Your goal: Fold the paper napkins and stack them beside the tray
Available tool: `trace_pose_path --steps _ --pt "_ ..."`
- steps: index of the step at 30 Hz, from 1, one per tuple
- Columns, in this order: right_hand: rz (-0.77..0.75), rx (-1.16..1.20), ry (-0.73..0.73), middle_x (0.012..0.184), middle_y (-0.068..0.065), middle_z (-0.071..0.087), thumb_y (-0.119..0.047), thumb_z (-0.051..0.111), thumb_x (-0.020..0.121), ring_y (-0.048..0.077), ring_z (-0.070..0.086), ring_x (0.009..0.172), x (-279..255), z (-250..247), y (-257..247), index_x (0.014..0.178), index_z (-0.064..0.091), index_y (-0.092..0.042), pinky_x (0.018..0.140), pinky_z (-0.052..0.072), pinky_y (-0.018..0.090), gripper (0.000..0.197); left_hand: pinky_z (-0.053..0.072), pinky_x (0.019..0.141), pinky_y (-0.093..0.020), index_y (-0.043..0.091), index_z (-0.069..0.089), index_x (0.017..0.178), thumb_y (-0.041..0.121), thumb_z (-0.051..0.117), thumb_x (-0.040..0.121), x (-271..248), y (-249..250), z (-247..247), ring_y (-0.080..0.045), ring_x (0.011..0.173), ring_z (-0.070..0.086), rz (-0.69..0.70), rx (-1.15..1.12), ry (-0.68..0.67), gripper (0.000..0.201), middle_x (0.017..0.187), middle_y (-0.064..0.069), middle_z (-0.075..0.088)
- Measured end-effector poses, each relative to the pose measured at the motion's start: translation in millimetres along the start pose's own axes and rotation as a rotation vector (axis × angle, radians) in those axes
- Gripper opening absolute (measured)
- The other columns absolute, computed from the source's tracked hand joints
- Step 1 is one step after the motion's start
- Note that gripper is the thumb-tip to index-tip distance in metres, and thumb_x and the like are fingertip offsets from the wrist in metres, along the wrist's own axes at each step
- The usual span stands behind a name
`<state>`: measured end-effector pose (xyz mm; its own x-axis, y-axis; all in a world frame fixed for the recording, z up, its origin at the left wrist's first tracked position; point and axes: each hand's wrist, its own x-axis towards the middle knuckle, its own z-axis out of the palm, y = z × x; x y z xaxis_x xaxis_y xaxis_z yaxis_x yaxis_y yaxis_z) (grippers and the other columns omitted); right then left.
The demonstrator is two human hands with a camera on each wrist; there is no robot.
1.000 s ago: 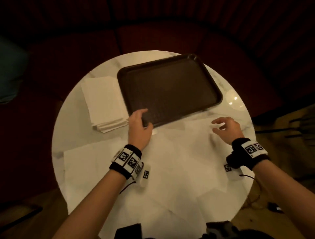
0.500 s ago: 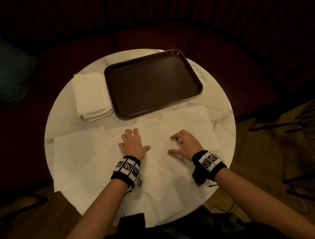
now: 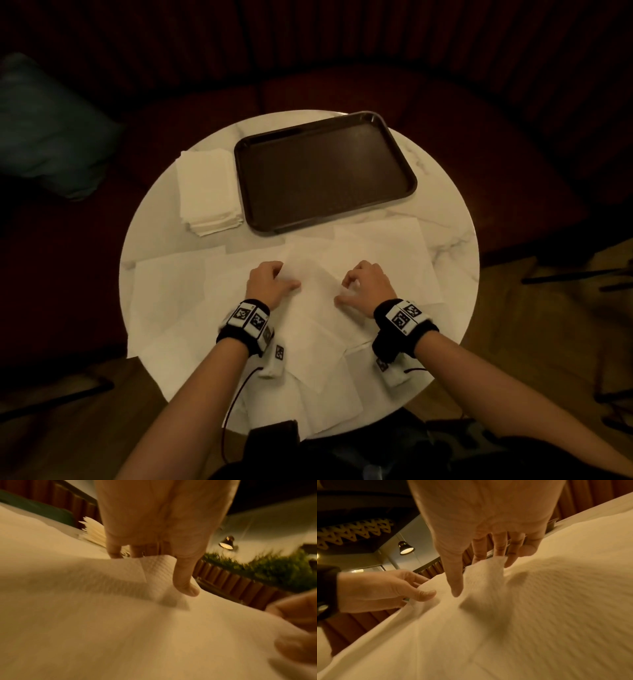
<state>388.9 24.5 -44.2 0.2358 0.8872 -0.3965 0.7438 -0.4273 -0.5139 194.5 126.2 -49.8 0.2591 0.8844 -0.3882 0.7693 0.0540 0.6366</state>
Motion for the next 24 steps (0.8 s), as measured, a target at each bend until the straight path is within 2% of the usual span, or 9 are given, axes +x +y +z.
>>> trace_pose_path --steps 2,5,9,11,13,15,19,21,24 --pt "-0.004 0.183 -0.018 0.087 -0.003 0.06 -0.034 0.079 0.073 0.015 0.053 0.082 0 -7 -1 0.075 0.066 -0.022 0.072 0.043 0.028 0.018 0.051 0.077 -0.034 0.014 0.073 0.091 0.03 0.082 0.073 -2 -6 -10 -0.022 0.088 0.067 0.031 -0.139 -0.028 0.026 0.091 -0.001 0.072" --pt "-0.045 0.446 -0.009 0.072 -0.005 0.063 -0.029 0.081 0.073 0.01 0.056 0.067 0 -20 -3 0.071 0.067 -0.02 0.063 0.043 0.021 0.017 0.052 0.086 -0.028 0.015 0.069 0.112 0.038 0.081 0.074 -4 -10 -32 -0.014 0.098 0.066 0.07 -0.273 -0.092 0.046 0.107 0.001 0.071" --pt "-0.189 0.564 -0.004 0.074 -0.005 0.066 -0.021 0.081 0.073 0.009 0.06 0.07 -6 -30 -11 0.071 0.067 -0.019 0.066 0.047 0.027 0.014 0.051 0.078 -0.018 0.02 0.062 0.116 0.003 0.079 0.075 -13 -14 -58 -0.008 0.092 0.064 0.15 -0.342 -0.216 0.048 0.103 0.008 0.068" --pt "-0.251 0.558 -0.04 0.076 -0.006 0.068 -0.017 0.081 0.073 0.008 0.061 0.073 -15 -29 -17 0.072 0.068 -0.017 0.065 0.046 0.025 0.013 0.051 0.077 -0.018 0.019 0.065 0.106 -0.007 0.075 0.074 -15 -22 -62 -0.012 0.089 0.065 0.136 -0.306 -0.253 0.042 0.095 0.011 0.069" --pt "-0.302 0.515 -0.072 0.085 -0.006 0.069 -0.016 0.082 0.071 0.01 0.062 0.081 -25 -24 -23 0.071 0.067 -0.021 0.069 0.043 0.024 0.015 0.052 0.063 -0.017 0.018 0.07 0.092 -0.016 0.062 0.08 -18 -31 -64 -0.018 0.078 0.063 0.092 -0.332 -0.249 0.037 0.081 0.011 0.073" --pt "-0.34 0.453 -0.106 0.096 -0.007 0.067 -0.017 0.083 0.068 0.011 0.058 0.09 -35 -14 -29 0.068 0.066 -0.027 0.073 0.041 0.022 0.019 0.051 0.058 -0.02 0.014 0.072 0.086 -0.018 0.041 0.083 -22 -36 -68 -0.023 0.076 0.06 -0.033 -0.446 -0.255 0.044 0.083 0.004 0.075" --pt "-0.456 0.209 -0.179 0.109 -0.01 0.057 -0.031 0.084 0.064 0.011 0.049 0.1 -46 15 -32 0.07 0.067 -0.034 0.083 0.035 0.02 0.018 0.046 0.059 -0.023 0.007 0.073 0.086 0.007 0.041 0.088 -21 -46 -75 -0.025 0.074 0.056 -0.12 -0.549 -0.354 0.032 0.105 -0.018 0.069" --pt "-0.453 0.098 -0.232 0.111 -0.014 0.052 -0.051 0.083 0.059 0.009 0.044 0.102 -47 27 -30 0.074 0.068 -0.035 0.089 0.036 0.023 0.027 0.046 0.06 -0.023 0.007 0.072 0.091 0.016 0.054 0.093 -17 -47 -76 -0.024 0.077 0.058 -0.12 -0.531 -0.375 0.021 0.095 -0.017 0.068" --pt "-0.388 0.071 -0.189 0.11 -0.015 0.051 -0.071 0.074 0.055 0.008 0.044 0.103 -42 33 -32 0.089 0.065 -0.038 0.094 0.038 0.027 0.048 0.046 0.057 -0.023 0.006 0.07 0.095 0.002 0.072 0.081 -11 -50 -75 -0.014 0.061 0.054 0.044 -0.381 -0.381 0.014 0.067 -0.003 0.057"
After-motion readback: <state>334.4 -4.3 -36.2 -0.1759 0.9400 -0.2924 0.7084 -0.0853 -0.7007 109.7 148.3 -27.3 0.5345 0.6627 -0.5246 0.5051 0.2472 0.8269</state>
